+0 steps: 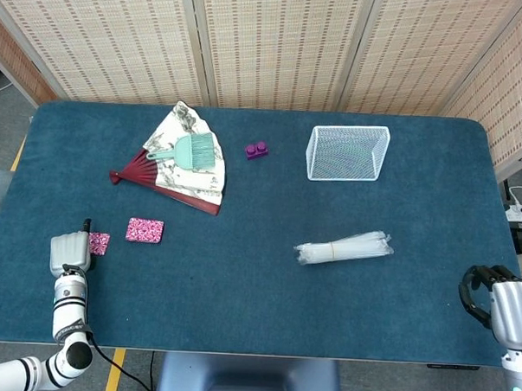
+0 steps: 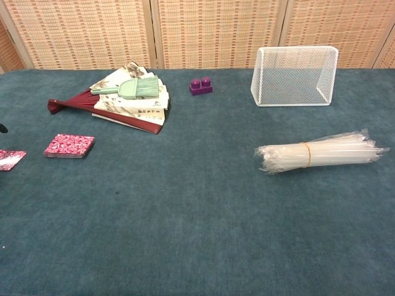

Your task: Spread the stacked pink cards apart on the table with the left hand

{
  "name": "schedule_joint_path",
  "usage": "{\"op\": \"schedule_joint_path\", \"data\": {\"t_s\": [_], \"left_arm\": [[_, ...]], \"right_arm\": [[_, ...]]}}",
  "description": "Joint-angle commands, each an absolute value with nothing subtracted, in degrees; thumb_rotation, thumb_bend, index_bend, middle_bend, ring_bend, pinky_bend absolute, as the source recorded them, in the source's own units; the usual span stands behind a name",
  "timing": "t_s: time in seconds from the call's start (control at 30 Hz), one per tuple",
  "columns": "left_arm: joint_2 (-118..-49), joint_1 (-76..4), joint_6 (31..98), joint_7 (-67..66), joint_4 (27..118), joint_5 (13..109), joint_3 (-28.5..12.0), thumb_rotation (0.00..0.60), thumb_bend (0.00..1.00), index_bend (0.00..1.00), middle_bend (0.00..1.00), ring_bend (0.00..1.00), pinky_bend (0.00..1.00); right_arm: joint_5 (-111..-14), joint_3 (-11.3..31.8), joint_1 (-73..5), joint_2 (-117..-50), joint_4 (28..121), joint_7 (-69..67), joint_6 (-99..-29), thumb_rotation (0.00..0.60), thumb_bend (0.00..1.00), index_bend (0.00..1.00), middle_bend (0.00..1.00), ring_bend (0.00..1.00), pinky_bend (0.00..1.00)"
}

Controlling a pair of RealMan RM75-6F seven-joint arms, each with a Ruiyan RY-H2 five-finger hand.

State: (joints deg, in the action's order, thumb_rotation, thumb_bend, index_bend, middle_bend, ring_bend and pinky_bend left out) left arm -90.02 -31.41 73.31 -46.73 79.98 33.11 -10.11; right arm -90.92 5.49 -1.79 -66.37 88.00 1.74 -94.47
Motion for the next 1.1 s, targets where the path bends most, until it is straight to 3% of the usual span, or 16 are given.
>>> {"op": "schedule_joint_path", "data": {"t_s": [0.03, 0.37, 0.67, 1.1], "left_arm": [[-89.2, -31.3, 74.3, -46.4, 82.7, 34.2, -10.7, 0.6, 0.4, 0.09, 1.0, 1.0, 1.0], [-91.7, -34.4, 75.9, -48.7, 88.0, 38.1, -12.1, 0.6, 0.39, 0.15, 1.0, 1.0, 1.0], [-96.8, -38.1, 73.5, -52.6, 84.4, 34.3, -13.7, 0.6, 0.39, 0.16, 1.0, 1.0, 1.0], [-98.8, -40.6, 72.5, -55.4, 81.3, 31.5, -15.1, 0.6, 0.39, 0.17, 1.0, 1.0, 1.0]], "right_arm": [[-90.9, 5.5, -1.8, -66.4, 88.0, 1.7, -94.4, 0.6, 0.5, 0.74, 0.65, 0.55, 0.84], [-91.0, 5.2, -2.0, -66.2, 88.0, 1.9, -93.9, 0.6, 0.5, 0.74, 0.65, 0.55, 0.84], [-90.9, 5.3, -1.9, -65.9, 88.1, 1.3, -94.0, 0.6, 0.5, 0.74, 0.65, 0.55, 0.84], [-90.9, 5.2, -1.9, -65.7, 88.2, 1.1, -93.9, 0.6, 0.5, 0.74, 0.65, 0.55, 0.84]]}}
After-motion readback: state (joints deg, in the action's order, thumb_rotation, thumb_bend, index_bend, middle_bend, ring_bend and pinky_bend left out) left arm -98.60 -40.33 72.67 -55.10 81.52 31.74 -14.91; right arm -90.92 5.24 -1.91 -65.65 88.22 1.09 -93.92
